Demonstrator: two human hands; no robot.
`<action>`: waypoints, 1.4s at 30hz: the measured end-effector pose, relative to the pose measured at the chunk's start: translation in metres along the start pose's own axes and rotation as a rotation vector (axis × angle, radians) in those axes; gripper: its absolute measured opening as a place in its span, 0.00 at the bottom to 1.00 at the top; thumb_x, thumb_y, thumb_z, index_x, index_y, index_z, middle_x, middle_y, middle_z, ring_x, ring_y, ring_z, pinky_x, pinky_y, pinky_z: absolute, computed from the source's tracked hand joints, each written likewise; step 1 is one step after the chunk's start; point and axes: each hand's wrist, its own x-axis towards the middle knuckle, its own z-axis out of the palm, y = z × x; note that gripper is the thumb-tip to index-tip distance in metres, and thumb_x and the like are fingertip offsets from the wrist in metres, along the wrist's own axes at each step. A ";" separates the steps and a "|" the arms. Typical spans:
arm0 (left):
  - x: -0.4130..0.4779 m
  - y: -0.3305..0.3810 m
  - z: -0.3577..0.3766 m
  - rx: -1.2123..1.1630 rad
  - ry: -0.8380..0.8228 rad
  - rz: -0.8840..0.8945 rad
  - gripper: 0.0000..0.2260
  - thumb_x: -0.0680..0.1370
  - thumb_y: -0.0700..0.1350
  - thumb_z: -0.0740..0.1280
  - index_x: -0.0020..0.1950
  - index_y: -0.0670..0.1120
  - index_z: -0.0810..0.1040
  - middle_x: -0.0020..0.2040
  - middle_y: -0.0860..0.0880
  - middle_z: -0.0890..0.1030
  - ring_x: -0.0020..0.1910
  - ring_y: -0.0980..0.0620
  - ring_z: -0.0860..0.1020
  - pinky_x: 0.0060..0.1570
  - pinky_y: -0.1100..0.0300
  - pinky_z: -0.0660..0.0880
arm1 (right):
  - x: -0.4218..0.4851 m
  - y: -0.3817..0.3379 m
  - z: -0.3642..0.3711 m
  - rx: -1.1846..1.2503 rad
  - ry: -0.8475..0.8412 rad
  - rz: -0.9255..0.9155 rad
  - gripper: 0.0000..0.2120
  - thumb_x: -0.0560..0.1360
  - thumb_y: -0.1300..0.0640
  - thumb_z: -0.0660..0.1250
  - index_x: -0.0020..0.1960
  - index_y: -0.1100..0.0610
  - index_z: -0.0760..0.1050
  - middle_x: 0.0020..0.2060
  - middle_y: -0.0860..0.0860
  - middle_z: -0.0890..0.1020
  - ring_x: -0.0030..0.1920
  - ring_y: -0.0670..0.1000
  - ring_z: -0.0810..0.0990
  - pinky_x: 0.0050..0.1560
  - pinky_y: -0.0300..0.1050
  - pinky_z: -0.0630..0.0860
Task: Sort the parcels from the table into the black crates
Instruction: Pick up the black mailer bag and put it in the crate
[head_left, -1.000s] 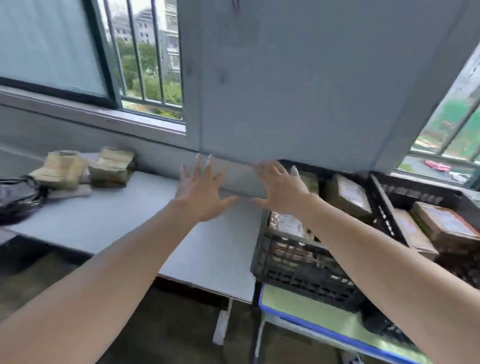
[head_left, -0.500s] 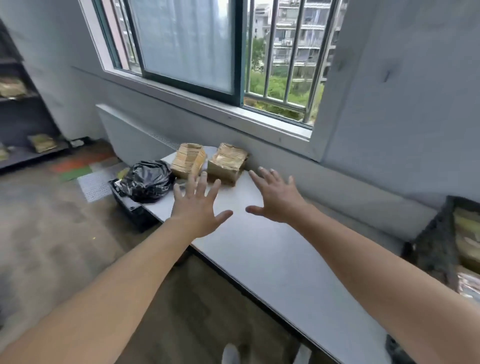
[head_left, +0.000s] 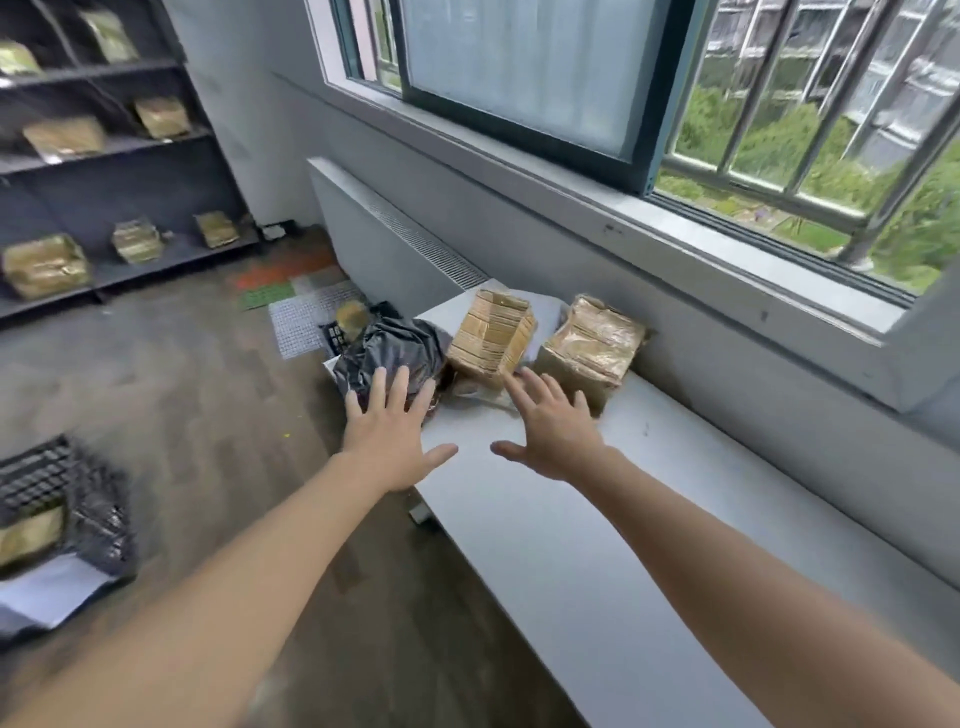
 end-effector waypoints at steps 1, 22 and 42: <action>0.010 -0.010 0.006 -0.012 -0.010 -0.015 0.42 0.75 0.74 0.50 0.81 0.54 0.39 0.81 0.45 0.38 0.79 0.40 0.37 0.73 0.35 0.45 | 0.012 -0.006 0.006 -0.005 -0.012 -0.011 0.46 0.75 0.31 0.60 0.81 0.47 0.40 0.81 0.51 0.47 0.80 0.56 0.47 0.74 0.68 0.54; 0.228 -0.198 0.148 -0.079 -0.304 0.315 0.52 0.70 0.73 0.64 0.80 0.55 0.35 0.81 0.47 0.36 0.79 0.41 0.36 0.75 0.36 0.48 | 0.247 -0.142 0.146 -0.049 -0.296 0.103 0.46 0.74 0.31 0.63 0.80 0.43 0.40 0.81 0.49 0.43 0.79 0.57 0.40 0.75 0.69 0.47; 0.224 -0.244 0.090 -0.474 -0.080 0.535 0.24 0.77 0.42 0.69 0.73 0.52 0.70 0.71 0.52 0.72 0.72 0.49 0.68 0.69 0.50 0.62 | 0.236 -0.144 0.065 0.701 -0.270 0.114 0.32 0.71 0.35 0.71 0.71 0.39 0.65 0.57 0.37 0.75 0.55 0.44 0.76 0.46 0.25 0.69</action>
